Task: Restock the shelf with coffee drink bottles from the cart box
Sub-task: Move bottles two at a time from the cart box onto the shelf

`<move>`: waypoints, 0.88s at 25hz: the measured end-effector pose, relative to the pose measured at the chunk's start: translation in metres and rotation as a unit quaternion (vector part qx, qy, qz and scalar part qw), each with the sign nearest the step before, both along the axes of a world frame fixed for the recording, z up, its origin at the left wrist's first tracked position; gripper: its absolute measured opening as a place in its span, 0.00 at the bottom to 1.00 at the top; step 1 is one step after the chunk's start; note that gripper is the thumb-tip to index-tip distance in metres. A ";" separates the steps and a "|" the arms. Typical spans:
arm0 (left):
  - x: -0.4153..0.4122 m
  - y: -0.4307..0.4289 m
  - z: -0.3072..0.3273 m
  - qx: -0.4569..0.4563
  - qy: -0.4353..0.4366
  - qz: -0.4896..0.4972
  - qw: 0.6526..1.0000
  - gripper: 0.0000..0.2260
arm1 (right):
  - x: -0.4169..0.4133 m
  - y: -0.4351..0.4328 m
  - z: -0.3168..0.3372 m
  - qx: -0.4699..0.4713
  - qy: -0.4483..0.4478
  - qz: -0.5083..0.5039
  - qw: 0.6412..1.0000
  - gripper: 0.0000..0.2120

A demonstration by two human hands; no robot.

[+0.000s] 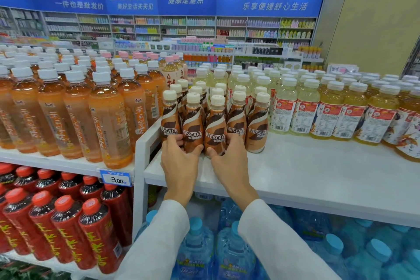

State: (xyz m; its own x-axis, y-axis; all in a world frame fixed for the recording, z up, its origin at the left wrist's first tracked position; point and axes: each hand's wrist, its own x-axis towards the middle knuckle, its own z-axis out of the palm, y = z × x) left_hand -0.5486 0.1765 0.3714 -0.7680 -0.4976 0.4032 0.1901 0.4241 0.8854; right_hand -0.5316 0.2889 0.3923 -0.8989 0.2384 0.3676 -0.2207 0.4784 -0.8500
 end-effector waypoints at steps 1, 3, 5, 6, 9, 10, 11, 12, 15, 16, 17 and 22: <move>0.000 0.000 0.000 0.002 0.000 -0.002 1.000 0.24 | -0.001 -0.001 0.000 0.003 0.001 -0.003 1.000 0.23; 0.001 -0.001 0.000 0.007 -0.002 -0.007 1.000 0.24 | -0.002 -0.002 -0.001 0.006 0.000 -0.005 1.000 0.23; 0.001 0.000 0.000 0.013 -0.005 -0.010 1.000 0.24 | -0.003 -0.002 -0.001 0.007 -0.001 -0.006 1.000 0.24; 0.001 0.000 0.000 0.015 -0.005 -0.010 1.000 0.24 | -0.004 -0.002 -0.001 0.008 0.000 -0.007 1.000 0.24; 0.002 0.000 0.002 0.016 -0.009 -0.008 1.000 0.24 | -0.004 -0.002 -0.003 0.009 0.006 -0.007 1.000 0.24; 0.001 -0.001 0.002 0.014 -0.011 -0.007 1.000 0.24 | -0.004 -0.002 -0.004 0.008 0.007 -0.007 1.000 0.24; 0.001 -0.001 0.002 0.013 -0.014 -0.007 1.000 0.24 | -0.004 -0.002 -0.005 0.008 0.008 -0.006 1.000 0.24; 0.001 -0.001 0.002 0.012 -0.018 -0.006 1.000 0.23 | -0.004 -0.002 -0.005 0.006 0.007 -0.005 1.000 0.24; 0.002 -0.001 0.002 0.002 -0.020 -0.006 1.000 0.23 | -0.003 -0.002 -0.005 0.008 0.006 -0.008 1.000 0.24; 0.002 0.000 0.001 -0.003 -0.020 -0.005 1.000 0.23 | -0.003 -0.003 -0.005 0.009 0.006 -0.009 1.000 0.25; 0.002 0.000 0.001 -0.008 -0.021 -0.003 1.000 0.24 | -0.004 -0.003 -0.005 0.009 0.005 -0.009 1.000 0.25; 0.003 -0.001 0.002 -0.023 -0.035 -0.004 0.999 0.26 | -0.006 -0.003 -0.005 0.016 0.000 -0.009 1.000 0.27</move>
